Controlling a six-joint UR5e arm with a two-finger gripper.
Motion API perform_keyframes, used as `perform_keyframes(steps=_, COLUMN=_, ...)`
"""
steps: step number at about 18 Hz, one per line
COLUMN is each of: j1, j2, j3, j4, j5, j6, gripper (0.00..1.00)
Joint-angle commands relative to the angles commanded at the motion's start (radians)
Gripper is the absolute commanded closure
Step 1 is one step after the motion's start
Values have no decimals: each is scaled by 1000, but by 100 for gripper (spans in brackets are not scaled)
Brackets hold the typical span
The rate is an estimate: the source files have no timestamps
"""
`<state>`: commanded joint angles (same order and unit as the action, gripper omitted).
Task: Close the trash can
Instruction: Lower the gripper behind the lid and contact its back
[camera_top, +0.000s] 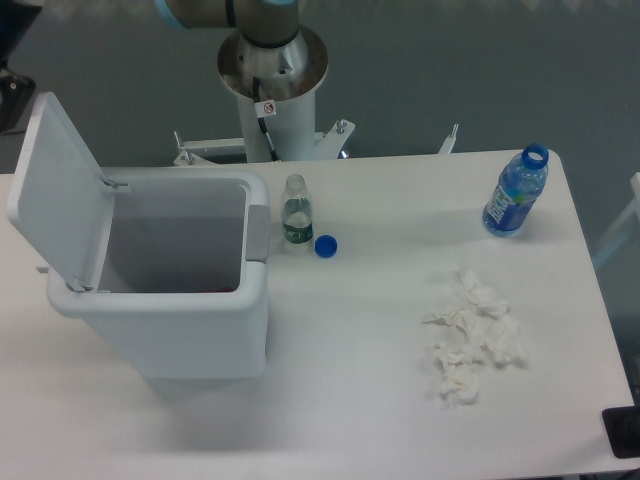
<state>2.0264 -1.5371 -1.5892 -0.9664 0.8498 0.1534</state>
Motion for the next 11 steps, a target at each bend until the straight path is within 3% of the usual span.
perform_keyframes(steps=11, j1=43, j2=8, j3=-9, j4=0, j5=152, j6=34, gripper=0)
